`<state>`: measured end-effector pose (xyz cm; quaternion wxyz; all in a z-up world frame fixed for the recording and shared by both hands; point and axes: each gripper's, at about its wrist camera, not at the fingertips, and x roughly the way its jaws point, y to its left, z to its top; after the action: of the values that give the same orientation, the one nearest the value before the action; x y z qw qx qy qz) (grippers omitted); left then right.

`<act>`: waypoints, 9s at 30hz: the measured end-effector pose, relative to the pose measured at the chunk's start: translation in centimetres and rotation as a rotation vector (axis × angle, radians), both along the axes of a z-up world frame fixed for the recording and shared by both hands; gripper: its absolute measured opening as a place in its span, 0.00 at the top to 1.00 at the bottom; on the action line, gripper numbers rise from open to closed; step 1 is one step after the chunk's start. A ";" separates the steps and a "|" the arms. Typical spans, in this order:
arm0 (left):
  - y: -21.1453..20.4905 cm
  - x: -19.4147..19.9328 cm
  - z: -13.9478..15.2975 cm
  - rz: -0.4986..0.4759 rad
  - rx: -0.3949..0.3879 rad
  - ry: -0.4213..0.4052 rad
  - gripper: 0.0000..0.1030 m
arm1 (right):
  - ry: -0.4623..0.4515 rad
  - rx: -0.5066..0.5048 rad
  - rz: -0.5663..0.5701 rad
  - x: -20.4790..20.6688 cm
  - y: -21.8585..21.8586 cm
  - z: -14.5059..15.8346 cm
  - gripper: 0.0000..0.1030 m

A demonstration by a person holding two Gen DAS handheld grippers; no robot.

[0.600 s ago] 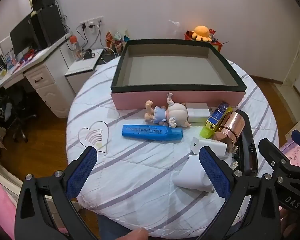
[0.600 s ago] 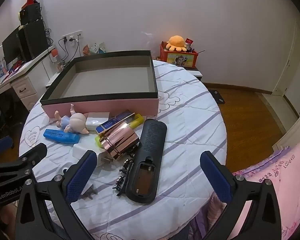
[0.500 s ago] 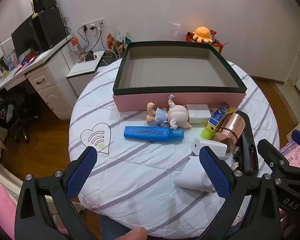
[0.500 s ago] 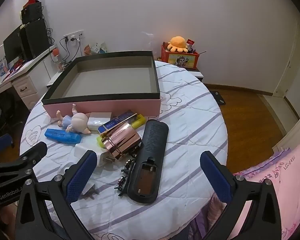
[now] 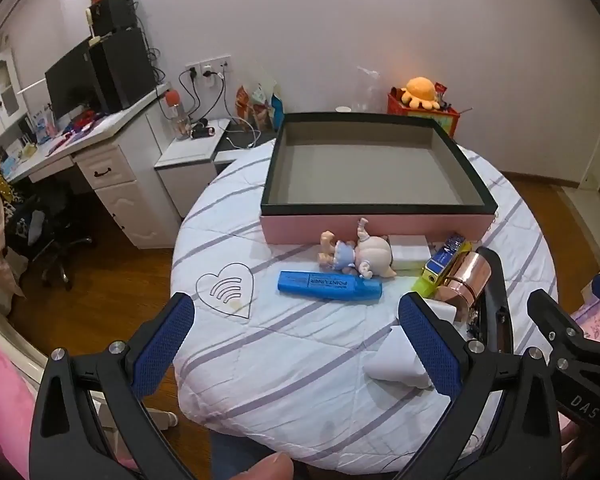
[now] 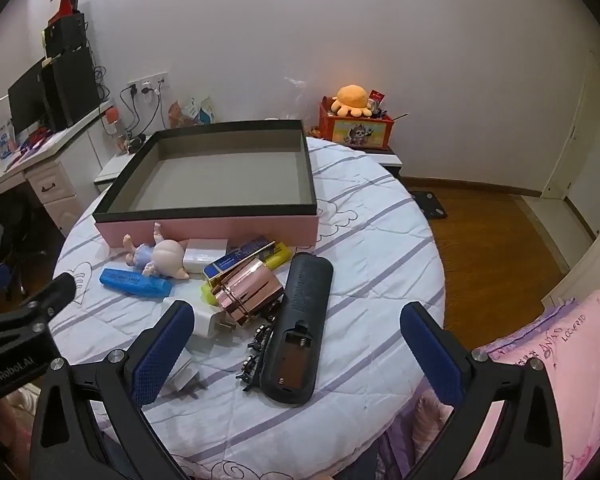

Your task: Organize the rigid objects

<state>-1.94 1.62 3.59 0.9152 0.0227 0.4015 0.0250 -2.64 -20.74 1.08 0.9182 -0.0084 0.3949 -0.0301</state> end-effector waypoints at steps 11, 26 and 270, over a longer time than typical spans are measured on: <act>0.5 -0.7 0.6 0.006 -0.003 -0.014 0.00 | -0.016 -0.005 0.010 -0.6 0.6 0.6 0.00; 0.5 -0.8 0.7 0.006 -0.003 -0.008 0.00 | -0.011 -0.007 0.012 -0.6 0.7 0.6 0.00; -5.1 0.5 -7.4 -0.121 -0.109 0.147 0.00 | 0.015 0.197 0.076 0.3 -3.6 -2.3 0.22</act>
<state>-1.41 -3.46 -3.76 0.8831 -0.0012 0.4662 -0.0540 -2.32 -24.30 -1.24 0.9121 0.0666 0.4021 0.0437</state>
